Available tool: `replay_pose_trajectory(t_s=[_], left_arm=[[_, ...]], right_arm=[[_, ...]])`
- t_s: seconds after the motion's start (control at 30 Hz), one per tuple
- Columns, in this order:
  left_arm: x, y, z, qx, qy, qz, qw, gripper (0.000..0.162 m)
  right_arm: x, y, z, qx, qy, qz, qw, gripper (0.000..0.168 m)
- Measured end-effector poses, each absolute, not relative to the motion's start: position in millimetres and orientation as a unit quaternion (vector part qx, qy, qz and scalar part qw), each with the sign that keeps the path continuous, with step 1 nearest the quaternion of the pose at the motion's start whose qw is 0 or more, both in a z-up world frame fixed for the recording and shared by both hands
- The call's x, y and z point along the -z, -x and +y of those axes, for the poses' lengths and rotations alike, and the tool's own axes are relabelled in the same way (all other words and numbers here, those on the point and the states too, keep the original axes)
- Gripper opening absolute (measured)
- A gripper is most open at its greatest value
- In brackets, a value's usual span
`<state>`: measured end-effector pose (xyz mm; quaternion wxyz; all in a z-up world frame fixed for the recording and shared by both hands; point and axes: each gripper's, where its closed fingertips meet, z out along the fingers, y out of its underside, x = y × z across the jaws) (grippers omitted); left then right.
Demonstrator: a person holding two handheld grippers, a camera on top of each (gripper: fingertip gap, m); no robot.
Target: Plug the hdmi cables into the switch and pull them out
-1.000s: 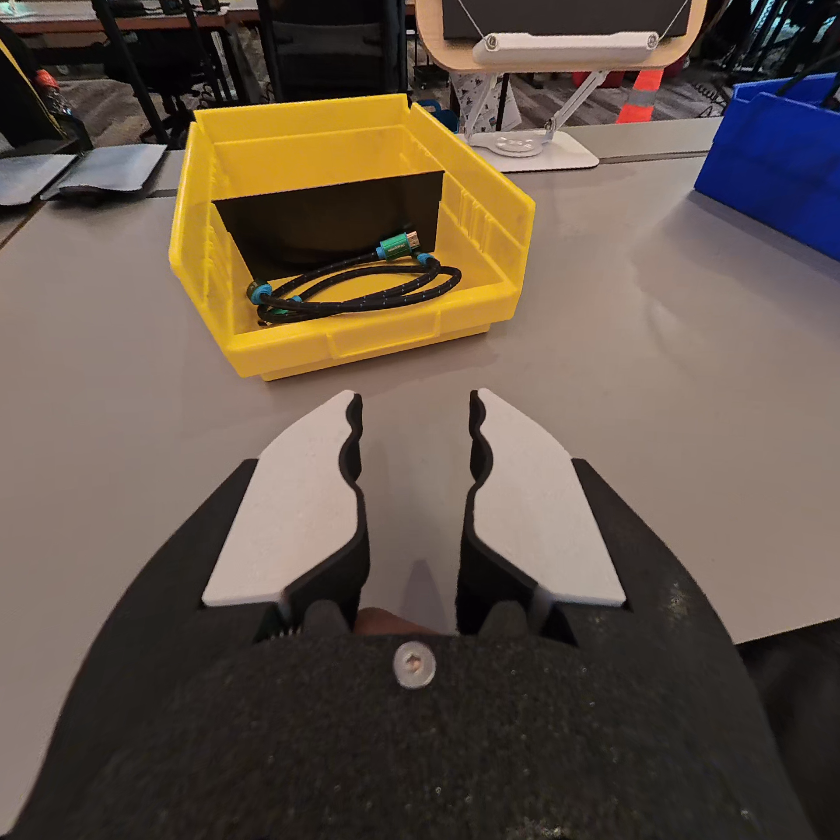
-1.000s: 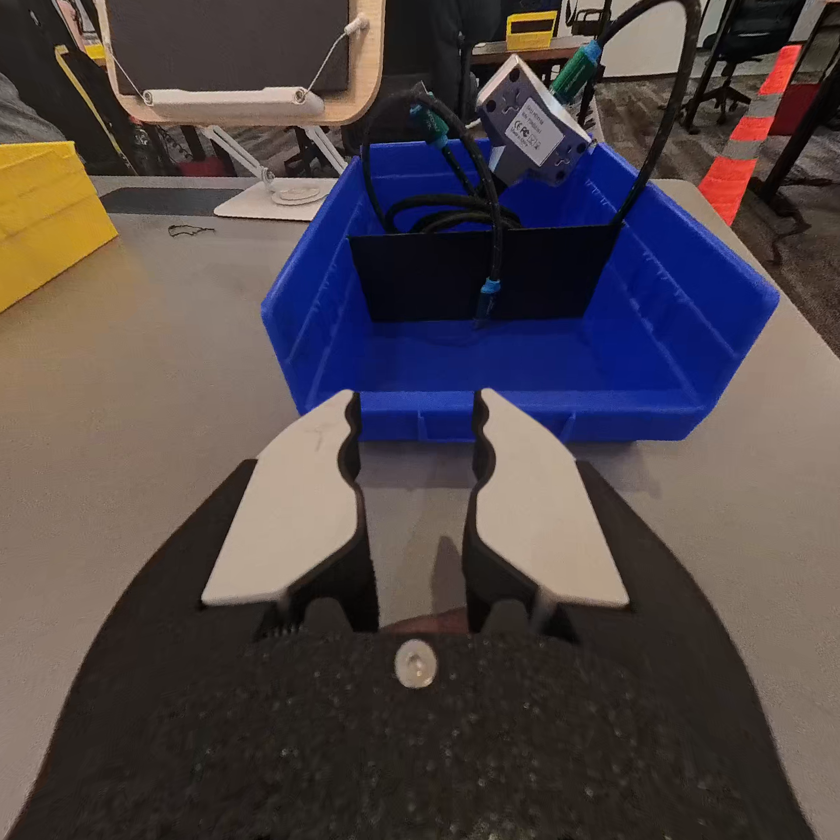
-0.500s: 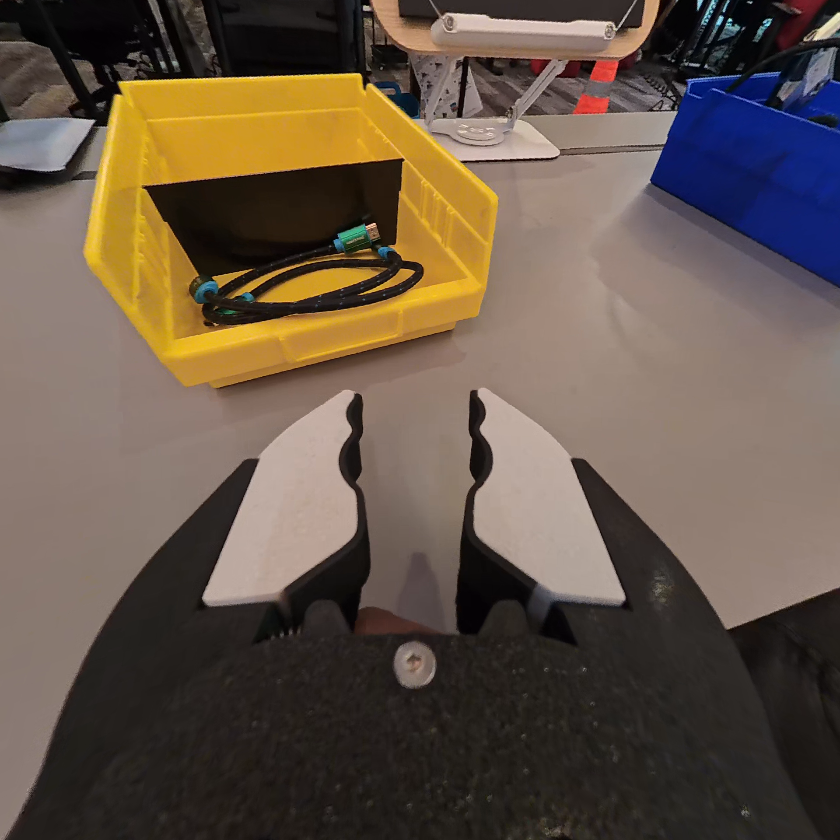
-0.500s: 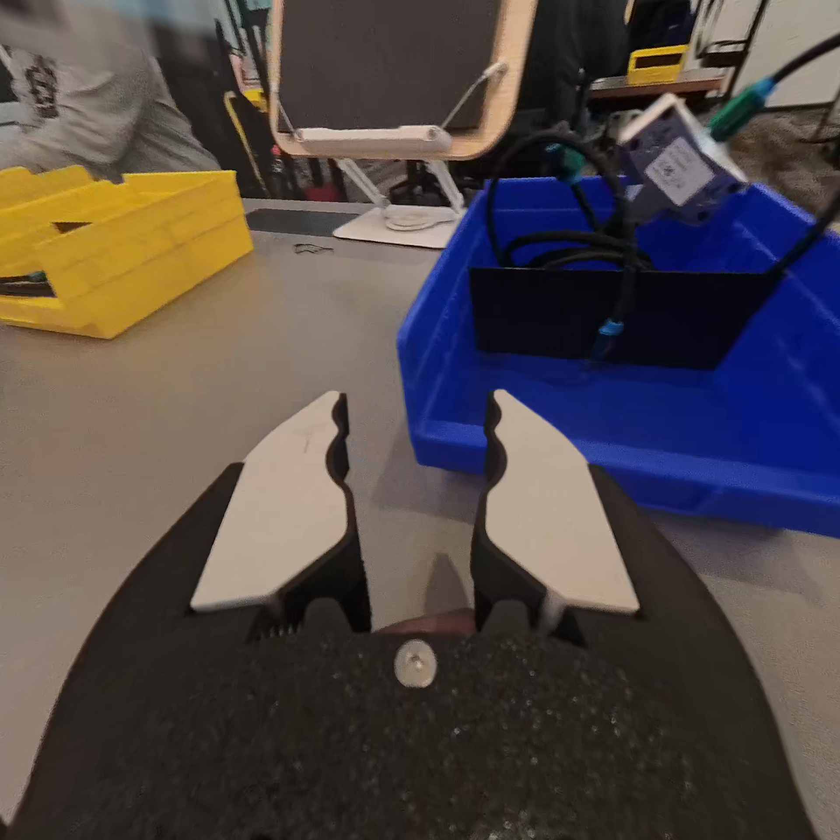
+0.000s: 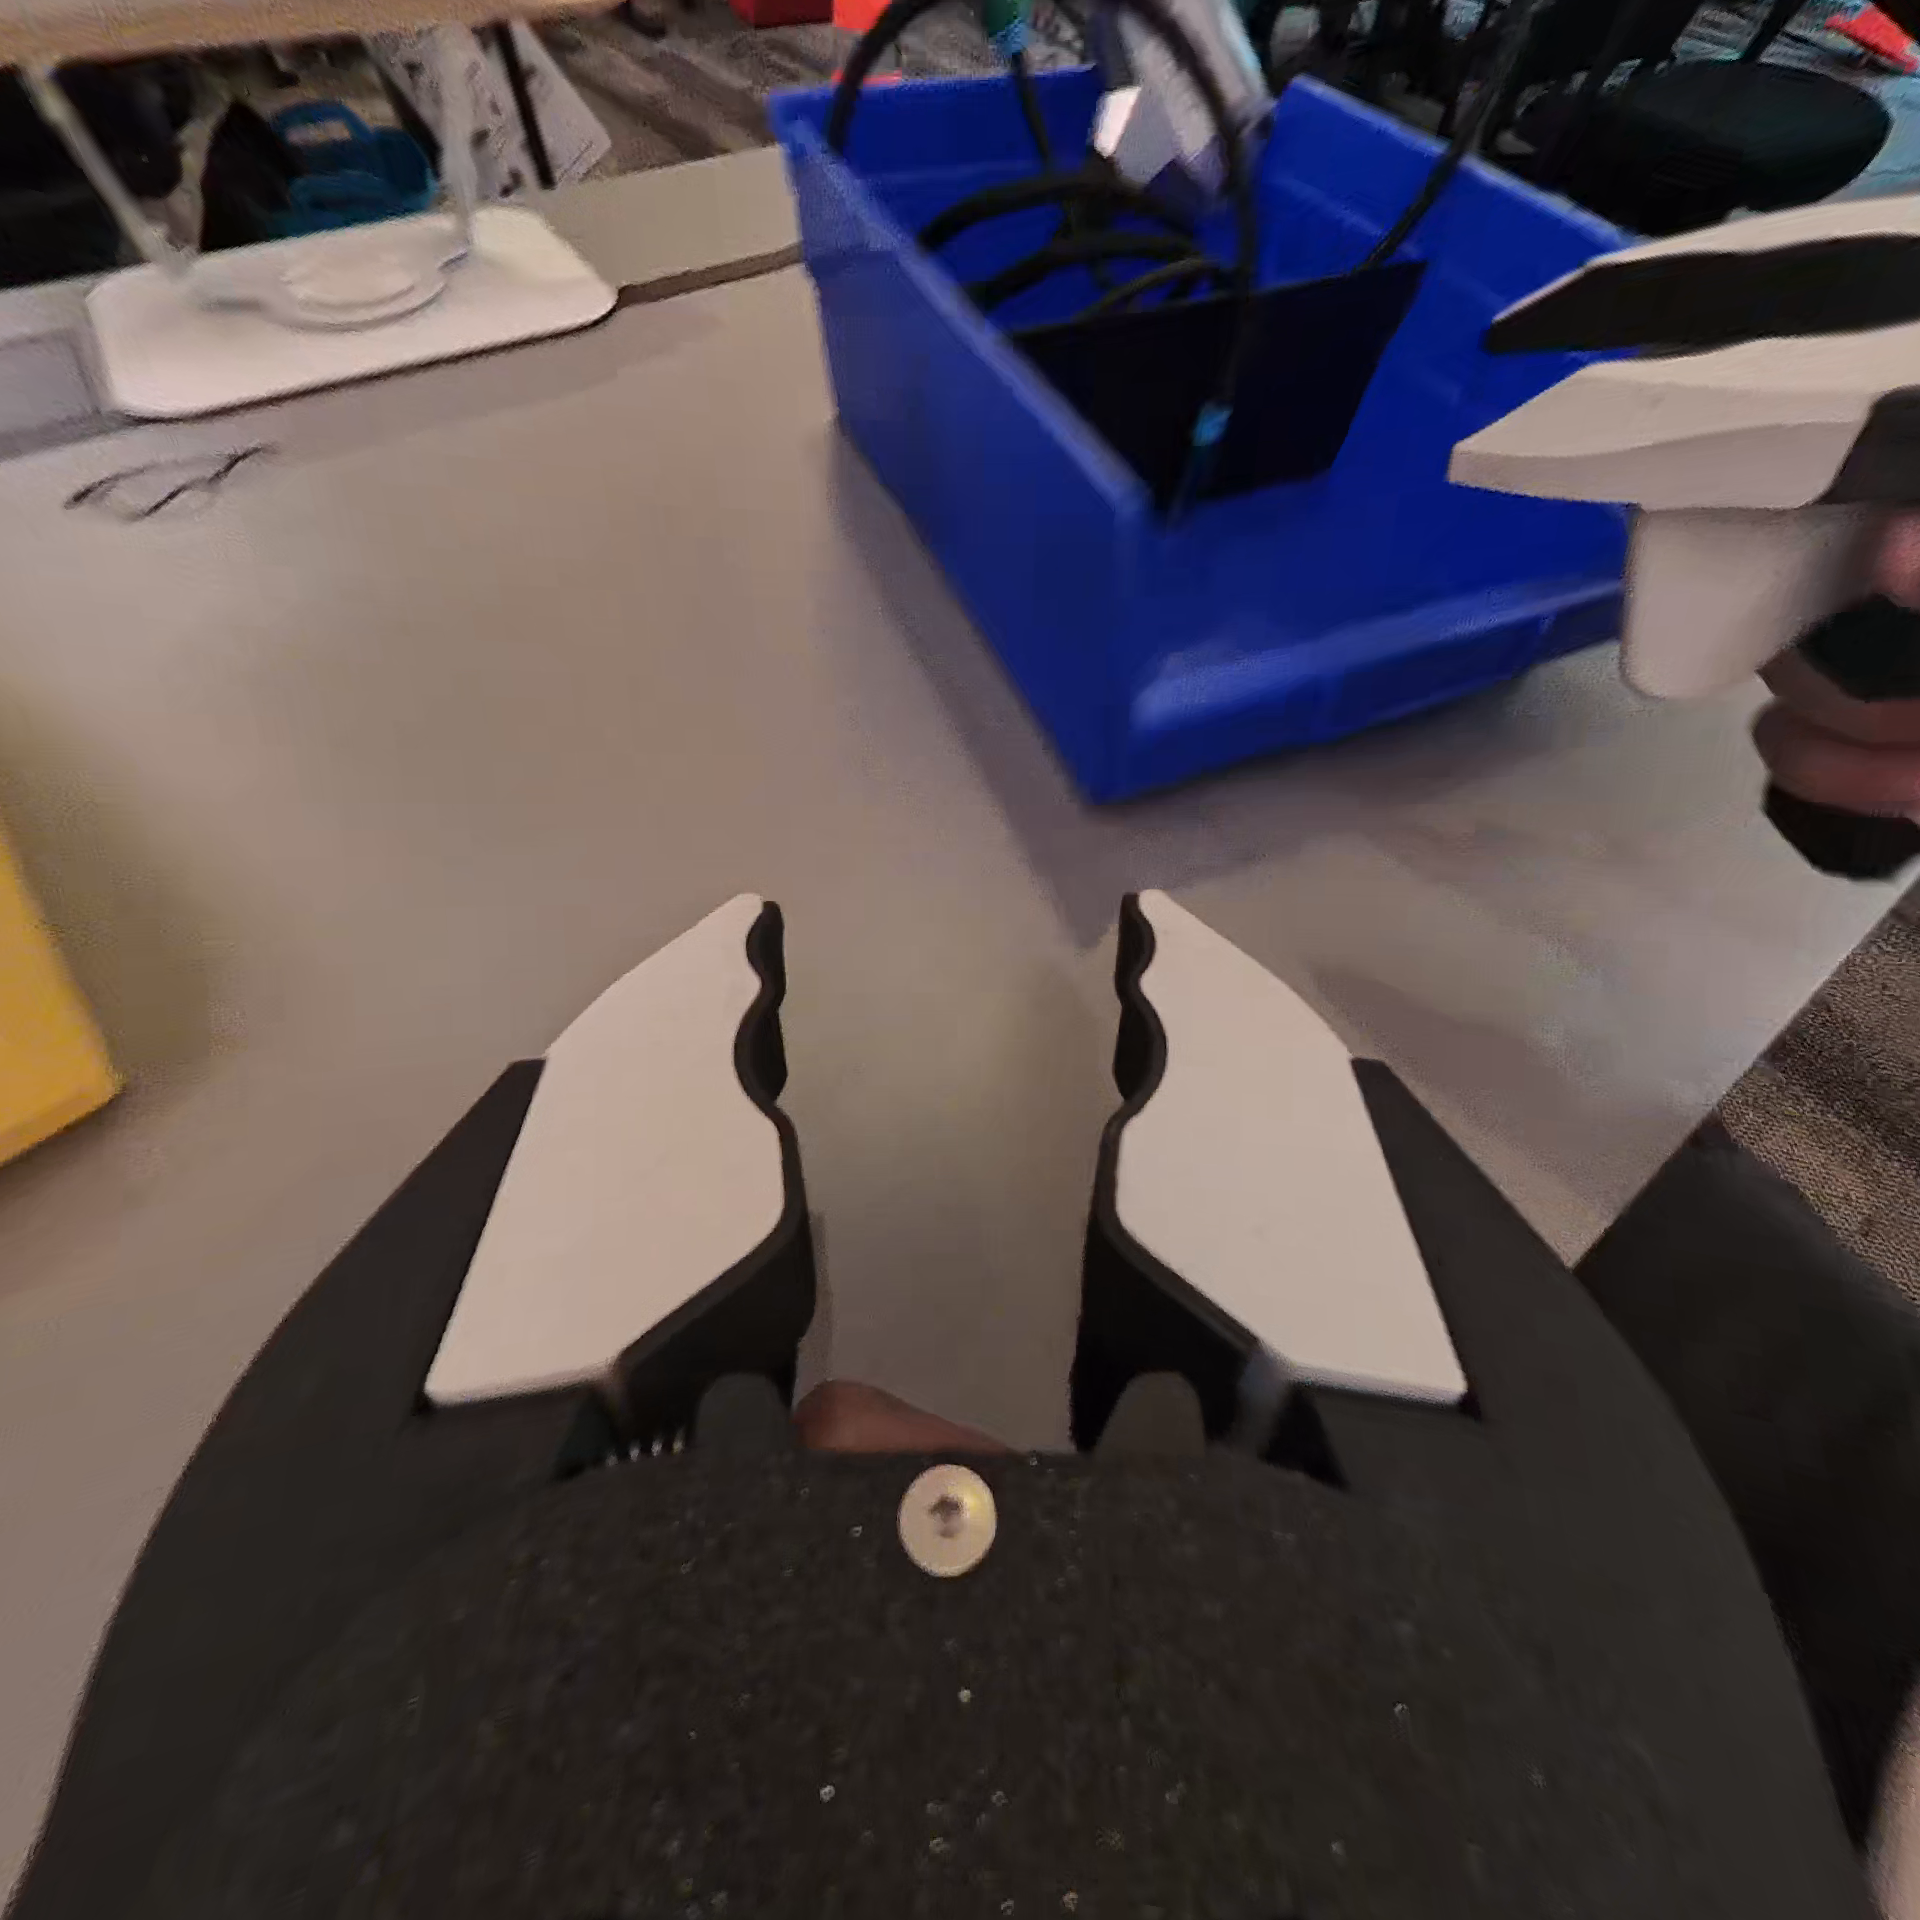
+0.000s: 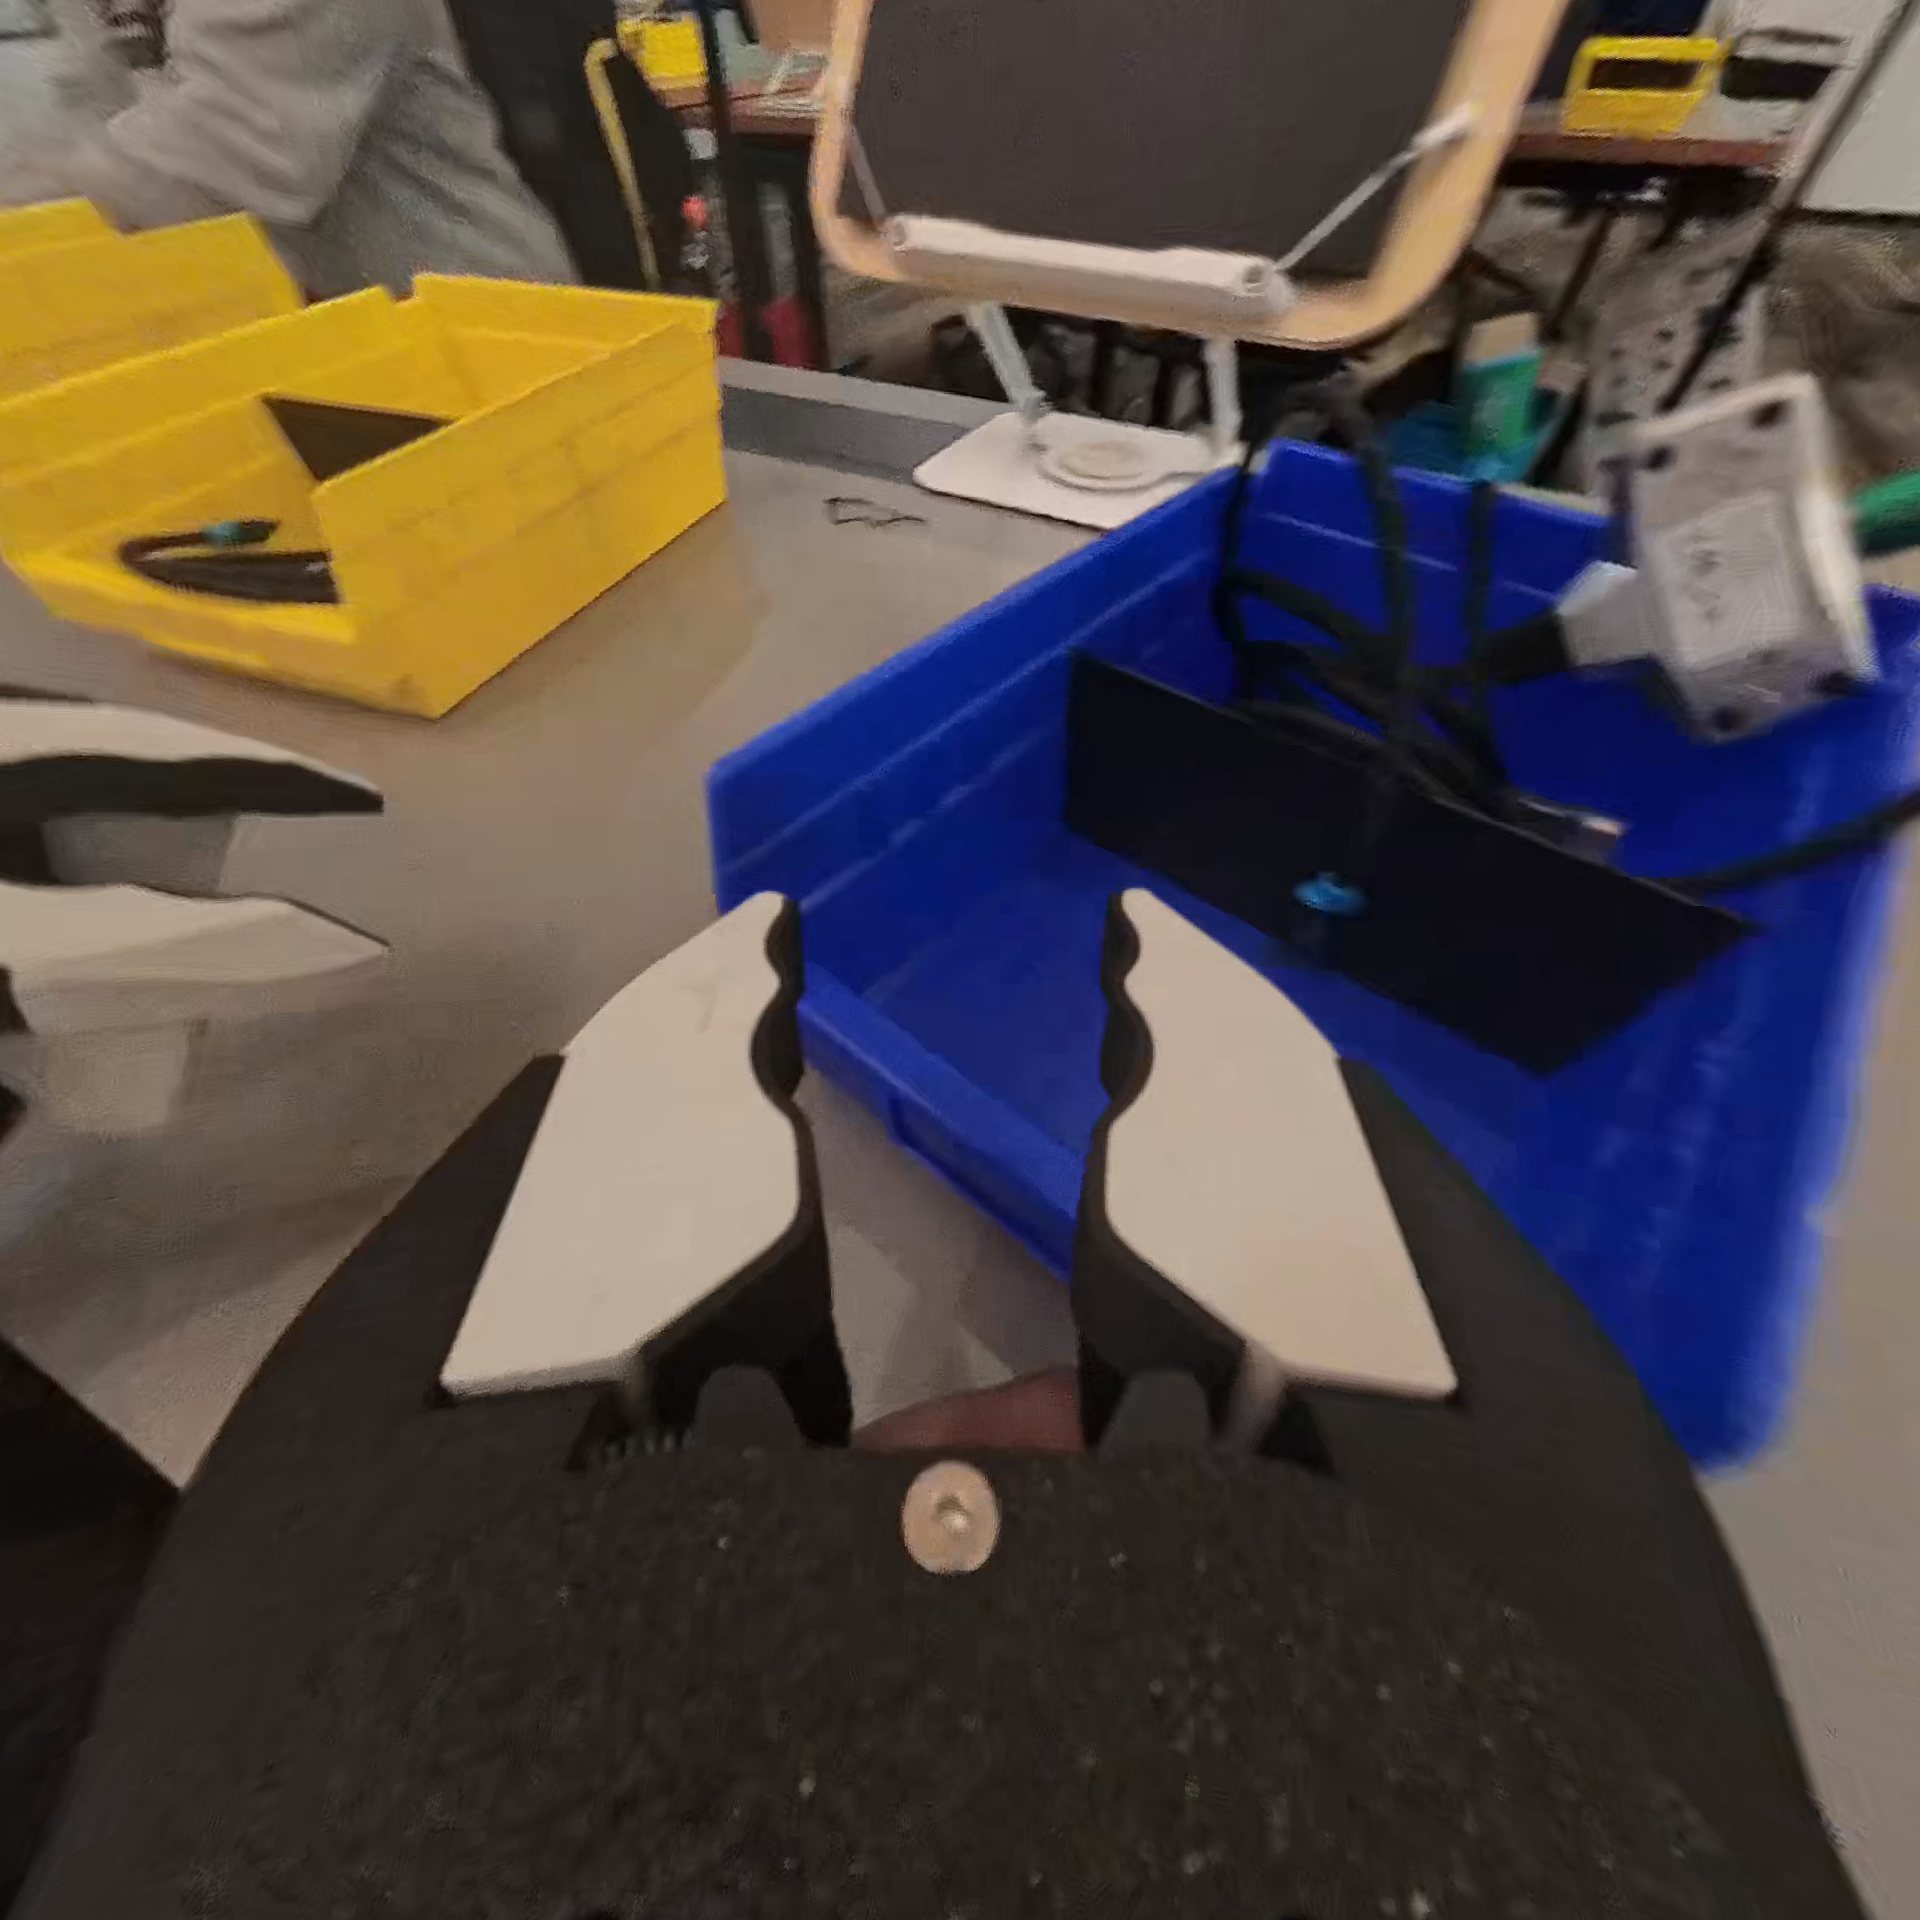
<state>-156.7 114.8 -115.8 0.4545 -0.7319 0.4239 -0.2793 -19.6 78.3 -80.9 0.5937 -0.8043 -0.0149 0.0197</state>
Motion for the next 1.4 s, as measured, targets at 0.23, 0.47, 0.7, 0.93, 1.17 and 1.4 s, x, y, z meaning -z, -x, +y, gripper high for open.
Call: replay_pose_trajectory(t_s=[0.23,0.47,0.7,0.93,1.17,1.4], left_arm=[[104.3,76.9,134.5,0.265,0.726,0.42,0.475,0.059],[135.1,57.6,154.3,0.254,0.761,0.401,0.442,0.012],[119.1,83.8,177.3,0.224,0.755,0.382,0.484,0.006],[74.0,149.3,216.1,0.184,0.751,0.323,0.546,0.004],[89.7,224.6,232.8,0.12,0.766,0.301,0.555,0.006],[125.7,240.3,223.7,0.113,0.795,0.316,0.505,0.01]], right_arm=[[88.2,-63.4,18.3,0.096,0.789,0.204,0.571,0.052],[142.1,-82.8,44.6,0.022,0.806,0.315,0.501,0.026],[124.3,-72.9,57.7,0.108,0.815,0.249,0.512,0.004],[97.0,-22.2,116.5,0.084,0.809,0.197,0.547,0.004],[95.0,36.2,170.3,0.064,0.818,0.108,0.561,0.003],[125.7,51.9,175.9,0.069,0.821,0.068,0.563,0.005]])
